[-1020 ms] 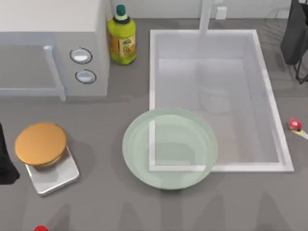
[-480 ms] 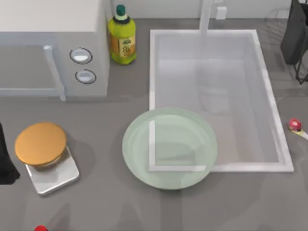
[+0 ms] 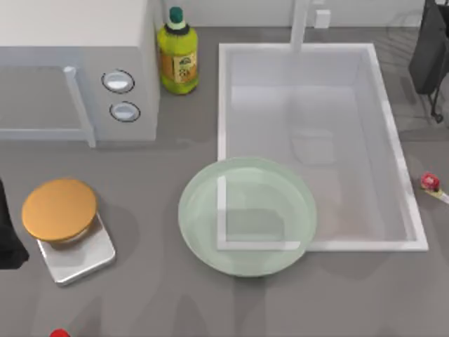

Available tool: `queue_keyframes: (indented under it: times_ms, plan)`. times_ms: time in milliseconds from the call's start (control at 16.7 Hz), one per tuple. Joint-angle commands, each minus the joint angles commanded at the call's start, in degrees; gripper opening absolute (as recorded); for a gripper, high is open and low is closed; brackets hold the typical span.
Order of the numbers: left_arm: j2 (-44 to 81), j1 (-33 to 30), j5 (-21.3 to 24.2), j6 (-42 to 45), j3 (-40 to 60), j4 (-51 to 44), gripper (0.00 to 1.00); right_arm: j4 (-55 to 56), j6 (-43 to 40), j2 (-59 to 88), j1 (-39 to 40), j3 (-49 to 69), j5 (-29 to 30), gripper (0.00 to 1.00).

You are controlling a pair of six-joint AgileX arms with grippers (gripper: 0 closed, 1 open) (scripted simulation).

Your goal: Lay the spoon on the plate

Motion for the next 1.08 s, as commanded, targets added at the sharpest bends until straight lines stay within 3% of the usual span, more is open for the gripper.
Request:
queue_keyframes:
  times_ms: [480, 1080]
  plan:
    - [0.0, 0.0, 0.0, 0.0, 0.0, 0.0, 1.0, 0.58, -0.22, 1.16, 0.23, -0.06, 0.04, 1.0]
    - [0.0, 0.0, 0.0, 0.0, 0.0, 0.0, 1.0, 20.73, -0.08, 10.01, 0.13, -11.27, 0.1, 1.0]
